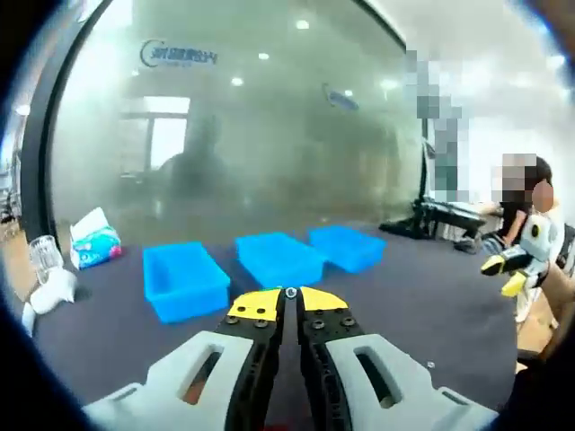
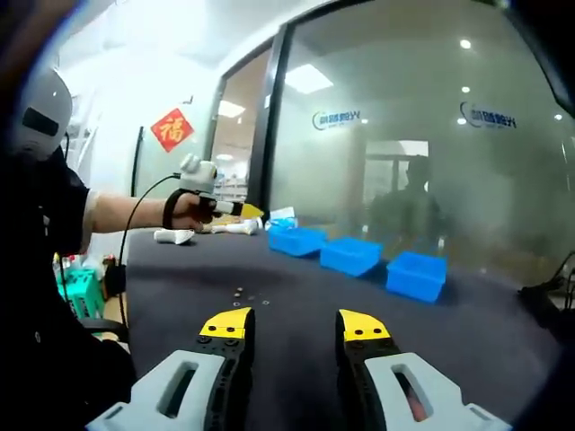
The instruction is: Sort the screws, nuts, and washers into the corresponding bins
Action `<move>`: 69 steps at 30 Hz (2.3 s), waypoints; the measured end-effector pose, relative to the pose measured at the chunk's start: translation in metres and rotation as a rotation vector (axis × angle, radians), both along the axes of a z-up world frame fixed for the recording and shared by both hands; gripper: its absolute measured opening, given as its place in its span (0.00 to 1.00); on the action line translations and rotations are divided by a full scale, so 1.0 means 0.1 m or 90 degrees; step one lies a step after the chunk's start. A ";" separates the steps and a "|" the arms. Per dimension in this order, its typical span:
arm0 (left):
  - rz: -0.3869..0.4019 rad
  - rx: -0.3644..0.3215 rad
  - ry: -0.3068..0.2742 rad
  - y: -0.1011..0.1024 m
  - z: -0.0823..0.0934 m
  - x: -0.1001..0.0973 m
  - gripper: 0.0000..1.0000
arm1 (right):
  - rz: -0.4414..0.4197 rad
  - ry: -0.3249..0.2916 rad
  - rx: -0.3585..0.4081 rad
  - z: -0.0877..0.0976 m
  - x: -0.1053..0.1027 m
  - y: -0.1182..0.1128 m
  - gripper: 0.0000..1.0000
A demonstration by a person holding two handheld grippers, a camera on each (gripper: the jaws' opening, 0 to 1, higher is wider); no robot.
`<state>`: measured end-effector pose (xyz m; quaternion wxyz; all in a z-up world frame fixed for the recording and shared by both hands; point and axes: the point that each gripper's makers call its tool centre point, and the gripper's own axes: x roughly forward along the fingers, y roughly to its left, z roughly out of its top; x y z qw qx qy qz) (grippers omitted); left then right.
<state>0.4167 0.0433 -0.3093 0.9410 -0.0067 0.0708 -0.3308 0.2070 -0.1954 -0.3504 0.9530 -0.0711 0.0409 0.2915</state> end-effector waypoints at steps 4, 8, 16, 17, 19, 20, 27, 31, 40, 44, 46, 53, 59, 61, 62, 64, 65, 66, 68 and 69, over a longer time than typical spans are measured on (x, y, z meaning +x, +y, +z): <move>0.037 0.024 -0.006 0.14 0.04 0.28 0.05 | 0.003 0.001 -0.002 -0.01 0.00 0.02 0.32; 0.065 0.013 -0.014 0.20 0.20 0.39 0.05 | 0.001 0.003 0.002 -0.03 0.01 0.01 0.32; 0.103 0.042 -0.021 0.20 0.23 0.82 0.05 | 0.004 0.005 0.001 -0.04 0.03 0.04 0.32; 0.106 0.043 -0.016 0.20 0.22 0.87 0.05 | 0.004 0.006 0.000 -0.04 0.03 0.04 0.32; 0.110 0.051 -0.012 0.18 0.20 0.96 0.05 | 0.004 0.006 0.000 -0.04 0.04 0.04 0.32; 0.114 0.055 -0.009 0.18 0.18 1.01 0.05 | 0.005 0.007 0.001 -0.05 0.04 0.05 0.32; 0.146 0.053 0.018 0.18 0.06 1.30 0.05 | -0.004 0.007 0.004 -0.05 0.06 0.03 0.32; 0.151 0.059 0.027 0.16 -0.01 1.37 0.05 | -0.009 0.006 0.005 -0.04 0.07 0.01 0.32; 0.150 0.087 0.036 0.15 -0.16 1.39 0.05 | -0.011 0.009 0.006 -0.06 0.06 0.01 0.32; 0.154 0.083 0.035 0.17 -0.16 1.41 0.06 | -0.009 0.010 0.009 -0.07 0.06 0.03 0.32; 0.156 0.094 0.031 0.18 -0.18 1.42 0.11 | -0.009 0.011 0.008 -0.07 0.06 0.03 0.32; 0.161 0.115 0.030 0.22 -0.23 1.43 0.42 | -0.009 0.011 0.010 -0.07 0.05 0.02 0.32; 0.137 0.104 0.025 0.17 -0.20 1.32 0.44 | -0.007 0.014 0.011 -0.09 0.06 0.04 0.32; 0.126 0.088 0.020 0.13 -0.15 1.25 0.44 | -0.005 0.014 0.011 -0.09 0.06 0.05 0.32; 0.121 0.082 0.016 0.12 -0.13 1.22 0.44 | -0.005 0.013 0.011 -0.09 0.06 0.06 0.32; 0.109 0.075 0.010 0.09 -0.08 1.13 0.44 | -0.004 0.013 0.011 -0.09 0.06 0.06 0.32; 0.101 0.074 0.006 0.06 -0.06 1.07 0.44 | -0.003 0.013 0.012 -0.09 0.06 0.07 0.32; 0.090 0.075 0.004 0.03 -0.04 1.01 0.44 | -0.003 0.013 0.012 -0.09 0.07 0.07 0.32; 0.076 0.076 -0.005 -0.01 0.01 0.88 0.44 | -0.003 0.013 0.012 -0.10 0.07 0.06 0.32; 0.062 0.067 -0.013 -0.05 0.05 0.78 0.44 | -0.003 0.013 0.012 -0.10 0.07 0.06 0.32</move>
